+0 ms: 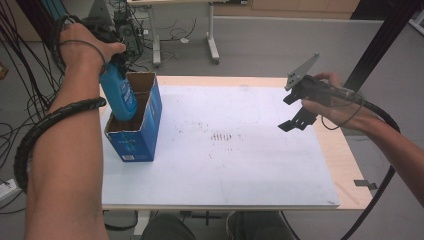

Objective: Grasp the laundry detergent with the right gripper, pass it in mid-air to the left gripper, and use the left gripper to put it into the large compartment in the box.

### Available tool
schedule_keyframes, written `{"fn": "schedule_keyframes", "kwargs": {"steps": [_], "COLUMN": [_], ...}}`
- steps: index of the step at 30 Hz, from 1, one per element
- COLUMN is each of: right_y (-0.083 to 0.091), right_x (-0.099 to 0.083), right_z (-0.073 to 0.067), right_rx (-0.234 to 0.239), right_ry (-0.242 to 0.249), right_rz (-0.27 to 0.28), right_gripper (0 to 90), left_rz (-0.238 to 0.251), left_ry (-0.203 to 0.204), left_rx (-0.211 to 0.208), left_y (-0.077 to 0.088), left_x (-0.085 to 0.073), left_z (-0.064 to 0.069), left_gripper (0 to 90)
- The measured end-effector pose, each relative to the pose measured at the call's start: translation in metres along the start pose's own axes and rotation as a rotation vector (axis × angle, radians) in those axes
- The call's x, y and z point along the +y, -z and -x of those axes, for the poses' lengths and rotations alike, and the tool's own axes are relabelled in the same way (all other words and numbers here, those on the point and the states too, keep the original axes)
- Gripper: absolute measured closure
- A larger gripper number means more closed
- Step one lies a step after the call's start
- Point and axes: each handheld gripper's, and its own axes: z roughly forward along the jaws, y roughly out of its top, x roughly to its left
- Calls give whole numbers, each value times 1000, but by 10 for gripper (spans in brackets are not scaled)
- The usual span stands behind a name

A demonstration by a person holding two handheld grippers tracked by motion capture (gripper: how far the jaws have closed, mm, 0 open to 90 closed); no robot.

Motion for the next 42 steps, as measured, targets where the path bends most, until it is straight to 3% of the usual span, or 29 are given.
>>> {"fn": "schedule_keyframes", "kwargs": {"steps": [27, 42], "right_y": [-13, -22], "right_x": [-1, -4], "right_z": [1, 1], "right_rx": [18, 31], "right_ry": [-11, -21], "right_rz": [-16, -18], "right_gripper": [60, 59], "left_rz": [-24, -22], "left_ry": [-9, -39], "left_rx": [-27, -22], "left_y": [-81, -116], "left_x": [-9, -13], "left_z": [-1, 3], "left_gripper": [371, 371]}}
